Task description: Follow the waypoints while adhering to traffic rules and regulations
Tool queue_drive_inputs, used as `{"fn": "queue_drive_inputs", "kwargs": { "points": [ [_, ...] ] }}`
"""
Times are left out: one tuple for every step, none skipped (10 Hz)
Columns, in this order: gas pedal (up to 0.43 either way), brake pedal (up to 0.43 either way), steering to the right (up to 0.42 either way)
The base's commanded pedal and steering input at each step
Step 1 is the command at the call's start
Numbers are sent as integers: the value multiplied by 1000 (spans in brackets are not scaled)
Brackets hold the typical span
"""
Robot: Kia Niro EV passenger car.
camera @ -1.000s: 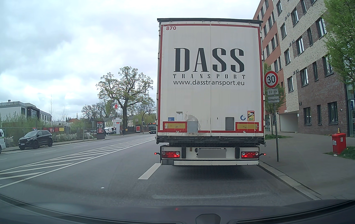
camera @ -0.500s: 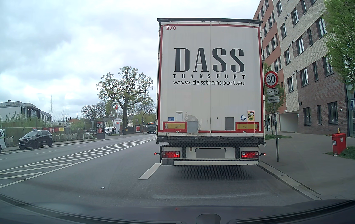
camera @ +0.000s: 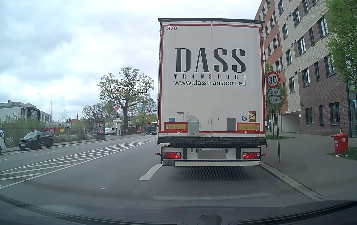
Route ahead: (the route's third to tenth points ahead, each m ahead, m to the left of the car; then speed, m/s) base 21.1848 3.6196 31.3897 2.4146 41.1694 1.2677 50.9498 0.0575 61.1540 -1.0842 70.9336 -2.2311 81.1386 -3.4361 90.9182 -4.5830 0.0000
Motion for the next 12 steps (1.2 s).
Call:
{"fn": "queue_drive_inputs", "kwargs": {
  "points": [
    [0,0,14],
    [0,0,14],
    [0,0,14],
    [0,6,15],
    [0,6,14],
    [0,6,14],
    [0,0,15],
    [0,0,14],
    [0,0,14],
    [0,6,14],
    [0,0,14],
    [0,6,14]
  ]
}}
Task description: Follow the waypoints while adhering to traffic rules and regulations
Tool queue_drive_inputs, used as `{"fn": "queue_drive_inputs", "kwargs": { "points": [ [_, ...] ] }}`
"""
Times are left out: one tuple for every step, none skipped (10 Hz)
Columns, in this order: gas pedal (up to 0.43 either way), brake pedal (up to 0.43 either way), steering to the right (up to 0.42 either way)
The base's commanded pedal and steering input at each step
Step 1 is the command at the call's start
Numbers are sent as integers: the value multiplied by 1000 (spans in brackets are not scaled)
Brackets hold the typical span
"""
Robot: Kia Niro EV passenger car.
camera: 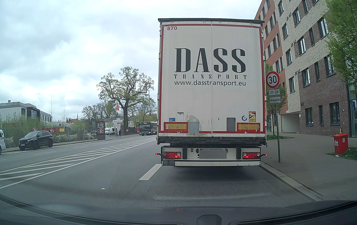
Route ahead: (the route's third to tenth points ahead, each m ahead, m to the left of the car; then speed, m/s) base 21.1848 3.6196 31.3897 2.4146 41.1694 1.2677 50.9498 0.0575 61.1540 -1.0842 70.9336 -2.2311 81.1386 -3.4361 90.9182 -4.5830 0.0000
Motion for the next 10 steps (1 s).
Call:
{"fn": "queue_drive_inputs", "kwargs": {
  "points": [
    [0,0,14],
    [0,0,15],
    [0,0,14],
    [0,6,14],
    [0,0,14],
    [0,0,14],
    [0,0,14],
    [0,0,15],
    [0,6,14],
    [0,0,15]
  ]
}}
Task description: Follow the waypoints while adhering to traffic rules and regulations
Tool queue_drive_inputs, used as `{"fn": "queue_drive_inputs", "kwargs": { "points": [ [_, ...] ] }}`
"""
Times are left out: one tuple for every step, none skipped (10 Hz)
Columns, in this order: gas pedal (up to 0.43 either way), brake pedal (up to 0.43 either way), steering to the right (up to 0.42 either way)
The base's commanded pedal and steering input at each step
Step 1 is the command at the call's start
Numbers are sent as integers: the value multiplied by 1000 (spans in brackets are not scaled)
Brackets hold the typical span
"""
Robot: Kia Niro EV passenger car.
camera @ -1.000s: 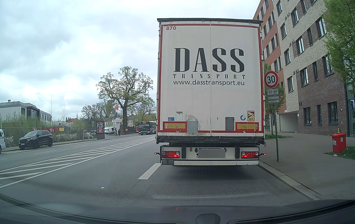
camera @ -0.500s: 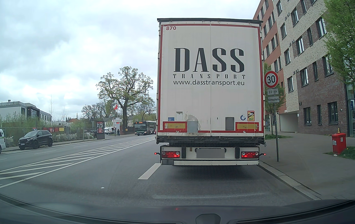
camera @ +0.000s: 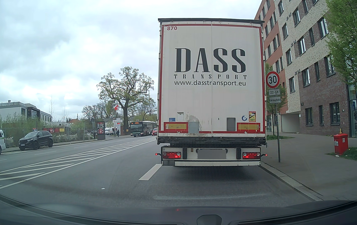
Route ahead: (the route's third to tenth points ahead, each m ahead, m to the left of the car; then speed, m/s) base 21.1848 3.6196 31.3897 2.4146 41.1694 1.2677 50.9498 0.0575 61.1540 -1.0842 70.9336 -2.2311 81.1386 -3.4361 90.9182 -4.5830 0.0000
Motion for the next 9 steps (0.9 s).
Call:
{"fn": "queue_drive_inputs", "kwargs": {
  "points": [
    [0,0,14],
    [0,6,15],
    [0,0,15],
    [0,0,14],
    [0,6,14],
    [0,0,14],
    [0,0,14],
    [0,0,14],
    [0,0,15]
  ]
}}
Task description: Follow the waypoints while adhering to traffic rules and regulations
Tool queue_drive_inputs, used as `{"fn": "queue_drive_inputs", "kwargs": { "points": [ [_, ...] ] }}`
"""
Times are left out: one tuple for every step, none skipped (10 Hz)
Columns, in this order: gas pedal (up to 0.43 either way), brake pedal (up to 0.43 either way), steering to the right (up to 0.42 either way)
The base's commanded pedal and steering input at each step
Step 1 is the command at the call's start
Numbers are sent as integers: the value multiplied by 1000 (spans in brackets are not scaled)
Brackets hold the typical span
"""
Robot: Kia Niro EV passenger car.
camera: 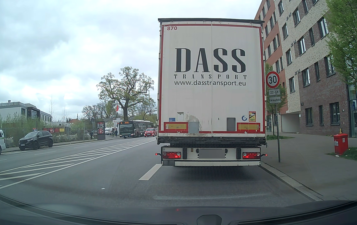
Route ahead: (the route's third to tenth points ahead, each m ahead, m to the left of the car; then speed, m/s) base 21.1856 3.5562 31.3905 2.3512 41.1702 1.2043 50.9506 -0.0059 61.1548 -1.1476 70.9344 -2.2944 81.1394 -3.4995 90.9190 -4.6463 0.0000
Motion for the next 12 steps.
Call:
{"fn": "queue_drive_inputs", "kwargs": {
  "points": [
    [0,0,14],
    [0,0,14],
    [0,0,14],
    [0,0,14],
    [0,0,14],
    [0,0,14],
    [79,6,14],
    [138,0,14],
    [138,0,14],
    [138,0,14],
    [138,6,14],
    [150,0,14]
  ]
}}
